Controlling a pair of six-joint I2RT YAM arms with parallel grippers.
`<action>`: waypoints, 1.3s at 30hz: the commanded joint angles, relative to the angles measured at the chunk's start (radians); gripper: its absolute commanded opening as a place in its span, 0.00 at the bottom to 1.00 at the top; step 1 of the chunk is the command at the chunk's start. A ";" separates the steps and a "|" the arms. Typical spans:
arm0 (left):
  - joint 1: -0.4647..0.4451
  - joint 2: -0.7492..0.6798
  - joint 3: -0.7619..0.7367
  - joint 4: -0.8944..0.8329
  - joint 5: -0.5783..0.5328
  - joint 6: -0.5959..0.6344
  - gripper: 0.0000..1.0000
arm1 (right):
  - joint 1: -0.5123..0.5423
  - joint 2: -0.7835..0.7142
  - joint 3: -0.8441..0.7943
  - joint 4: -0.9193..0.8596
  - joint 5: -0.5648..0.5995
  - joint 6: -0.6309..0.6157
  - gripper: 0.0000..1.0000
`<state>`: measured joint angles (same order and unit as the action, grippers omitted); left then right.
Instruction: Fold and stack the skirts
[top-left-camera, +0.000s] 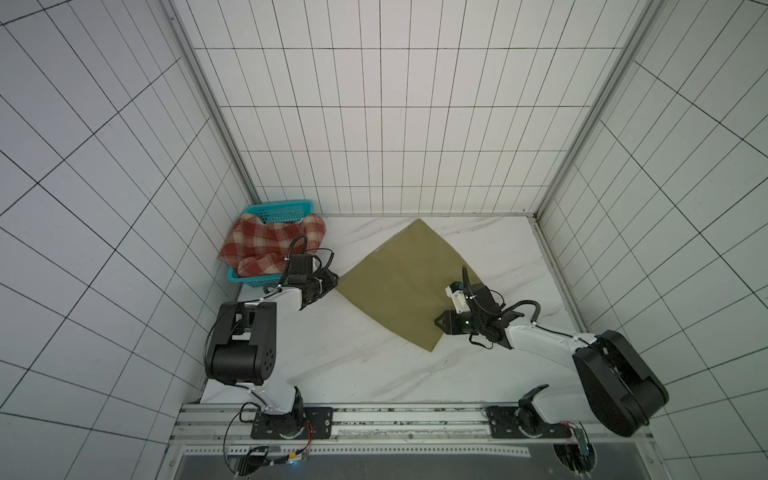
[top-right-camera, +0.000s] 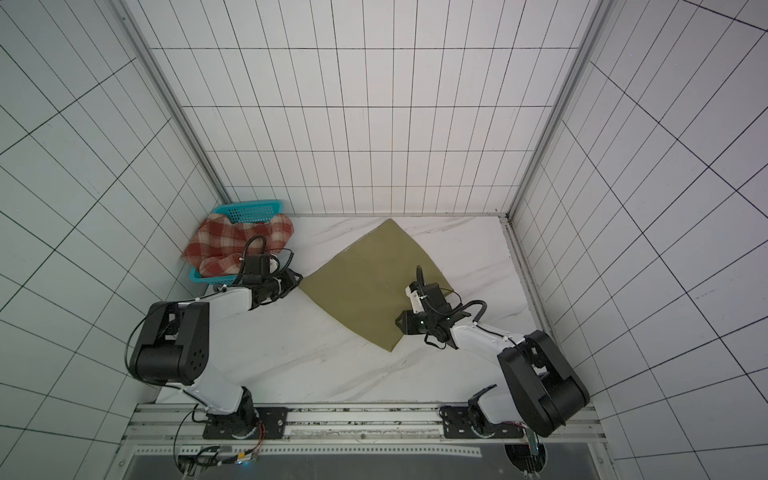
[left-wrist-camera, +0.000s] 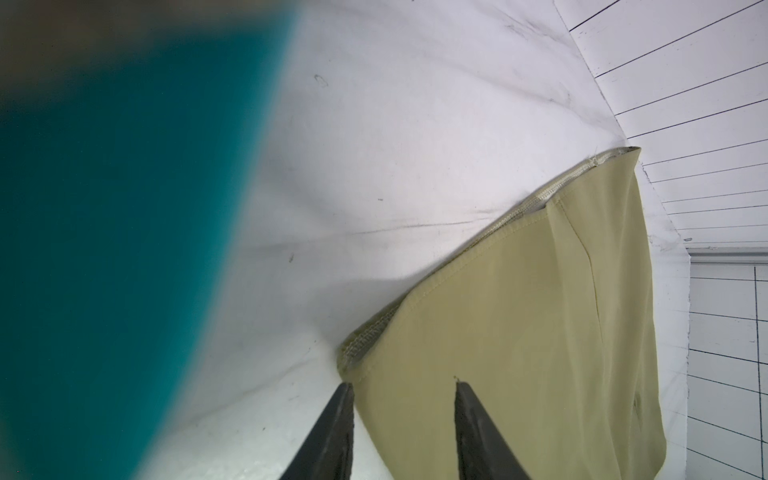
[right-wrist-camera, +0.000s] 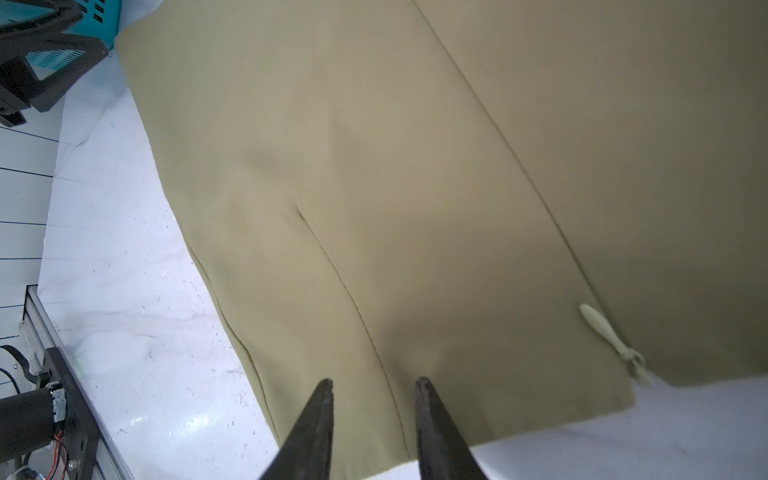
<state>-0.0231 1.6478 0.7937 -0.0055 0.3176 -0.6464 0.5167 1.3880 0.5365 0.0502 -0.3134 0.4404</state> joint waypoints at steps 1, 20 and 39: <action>-0.010 0.046 0.009 -0.017 -0.004 -0.015 0.39 | 0.007 0.015 0.090 0.008 -0.018 -0.006 0.34; -0.091 -0.116 -0.116 -0.021 -0.103 -0.113 0.41 | 0.008 -0.004 0.074 0.015 -0.030 -0.002 0.34; -0.076 -0.018 -0.106 0.086 -0.150 -0.144 0.38 | 0.007 -0.003 0.075 0.008 -0.030 -0.003 0.34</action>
<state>-0.1093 1.6104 0.6804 0.0357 0.1997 -0.7712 0.5171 1.3842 0.5507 0.0578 -0.3313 0.4408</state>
